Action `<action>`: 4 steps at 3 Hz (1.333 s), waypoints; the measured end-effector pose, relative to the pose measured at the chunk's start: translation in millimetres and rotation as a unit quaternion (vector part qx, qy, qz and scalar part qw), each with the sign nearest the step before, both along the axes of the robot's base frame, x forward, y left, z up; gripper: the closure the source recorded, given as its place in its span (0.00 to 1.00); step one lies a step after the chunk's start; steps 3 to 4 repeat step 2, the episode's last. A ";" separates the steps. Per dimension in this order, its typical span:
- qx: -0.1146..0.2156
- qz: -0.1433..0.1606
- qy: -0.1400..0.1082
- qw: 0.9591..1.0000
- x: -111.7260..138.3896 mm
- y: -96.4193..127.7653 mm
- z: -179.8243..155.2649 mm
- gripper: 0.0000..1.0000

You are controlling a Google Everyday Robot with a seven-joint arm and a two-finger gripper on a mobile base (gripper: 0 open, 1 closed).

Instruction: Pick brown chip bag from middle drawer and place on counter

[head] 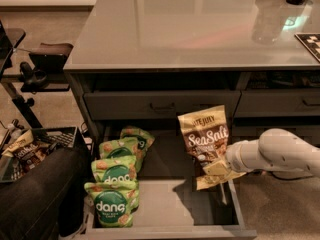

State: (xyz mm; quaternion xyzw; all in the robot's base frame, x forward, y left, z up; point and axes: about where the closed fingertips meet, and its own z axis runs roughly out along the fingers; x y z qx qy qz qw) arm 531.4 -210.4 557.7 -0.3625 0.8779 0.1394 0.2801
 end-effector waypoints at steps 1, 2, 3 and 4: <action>0.020 0.035 -0.013 0.999 10.4 17.4 37.4 1.00; 0.020 0.035 -0.013 0.999 10.4 17.4 37.4 1.00; 0.020 0.035 -0.013 0.999 10.4 17.4 37.4 1.00; 0.020 0.035 -0.013 0.999 10.4 17.4 37.4 1.00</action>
Offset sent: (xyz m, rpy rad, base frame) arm 0.0102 0.0138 0.0321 0.0311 -0.0287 0.0540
